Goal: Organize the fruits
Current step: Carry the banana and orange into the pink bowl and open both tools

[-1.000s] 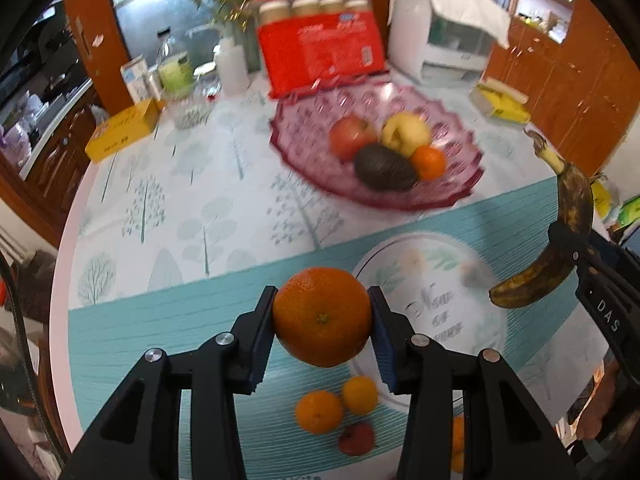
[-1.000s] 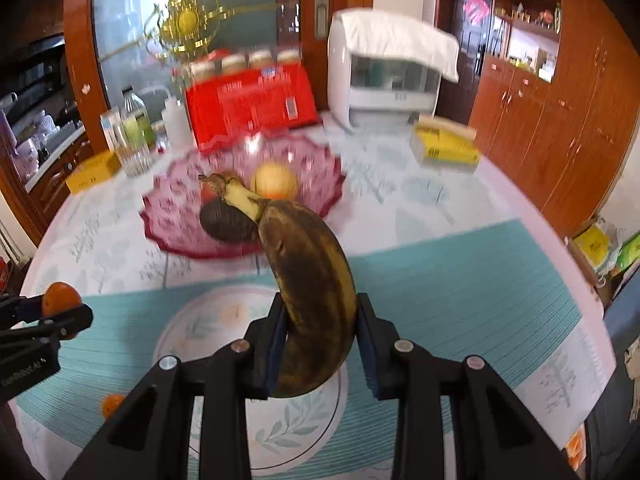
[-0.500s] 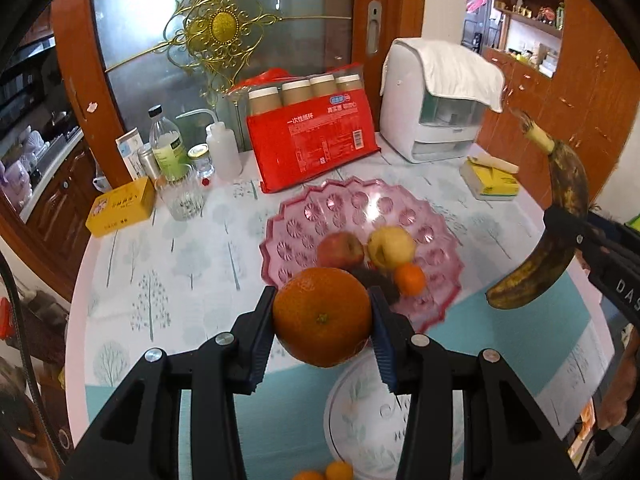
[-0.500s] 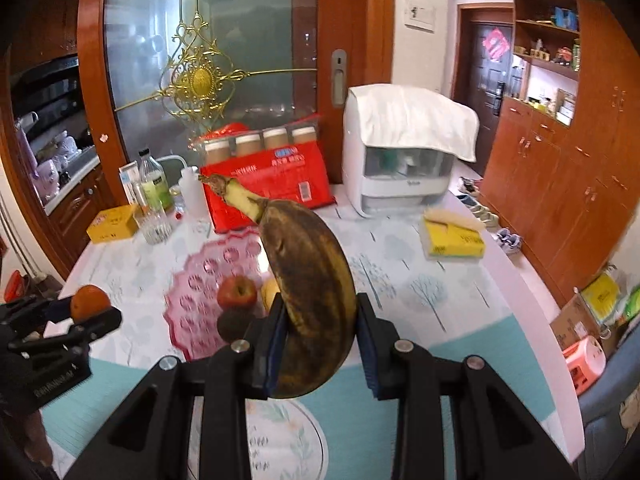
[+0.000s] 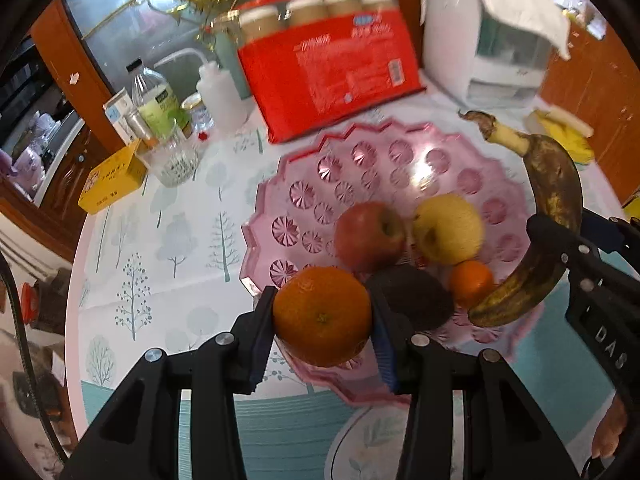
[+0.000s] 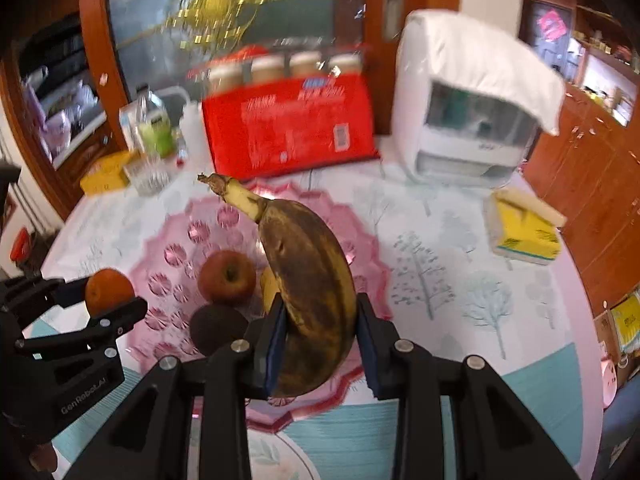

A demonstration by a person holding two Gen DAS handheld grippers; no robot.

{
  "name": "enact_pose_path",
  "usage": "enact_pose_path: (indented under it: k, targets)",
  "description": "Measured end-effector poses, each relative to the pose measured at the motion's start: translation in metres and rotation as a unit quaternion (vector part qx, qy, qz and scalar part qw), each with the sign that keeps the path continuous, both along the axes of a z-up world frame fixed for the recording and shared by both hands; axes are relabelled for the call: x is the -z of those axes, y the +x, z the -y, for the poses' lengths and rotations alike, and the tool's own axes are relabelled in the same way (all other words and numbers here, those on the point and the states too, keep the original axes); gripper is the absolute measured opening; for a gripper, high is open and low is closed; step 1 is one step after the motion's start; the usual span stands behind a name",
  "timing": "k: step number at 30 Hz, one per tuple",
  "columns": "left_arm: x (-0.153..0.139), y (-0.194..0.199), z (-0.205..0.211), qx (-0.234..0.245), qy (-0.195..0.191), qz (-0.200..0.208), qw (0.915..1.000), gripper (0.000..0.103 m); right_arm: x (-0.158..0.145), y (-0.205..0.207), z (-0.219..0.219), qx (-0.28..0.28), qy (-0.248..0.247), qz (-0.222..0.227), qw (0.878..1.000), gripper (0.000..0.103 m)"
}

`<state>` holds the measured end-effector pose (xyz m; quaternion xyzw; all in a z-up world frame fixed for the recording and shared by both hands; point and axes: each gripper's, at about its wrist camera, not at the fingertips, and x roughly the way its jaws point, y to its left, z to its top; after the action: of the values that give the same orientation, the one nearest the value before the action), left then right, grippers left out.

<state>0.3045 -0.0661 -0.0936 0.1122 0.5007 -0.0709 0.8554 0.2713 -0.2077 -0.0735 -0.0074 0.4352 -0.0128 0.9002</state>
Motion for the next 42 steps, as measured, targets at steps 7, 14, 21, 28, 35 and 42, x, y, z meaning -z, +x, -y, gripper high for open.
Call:
enact_pose_path:
  k: [7,14,21,28,35,42]
  targets:
    - [0.029,0.017,0.012,-0.024,0.038,-0.024,0.9987,0.043,0.031,0.025,0.006,-0.001,0.018,-0.023,1.000,0.033]
    - [0.047,0.028,0.024,-0.038,0.067,-0.032,0.9965,0.043,0.049,0.044,0.006,-0.002,0.032,-0.031,0.999,0.036]
    - [0.056,0.035,0.022,-0.062,0.079,-0.040,0.9941,0.044,0.049,0.051,-0.003,-0.013,0.001,-0.018,1.000,0.047]
    - [0.057,0.028,0.025,-0.071,0.103,-0.029,0.9918,0.052,0.052,0.046,-0.001,-0.015,0.010,-0.025,1.000,0.056]
    - [0.053,0.017,0.018,-0.087,0.130,-0.022,0.9874,0.087,0.037,0.030,-0.007,-0.028,0.008,-0.001,1.000,0.060]
    - [0.040,0.004,0.006,-0.100,0.112,-0.025,0.9884,0.091,0.020,0.007,-0.018,-0.048,-0.004,0.020,0.999,0.065]
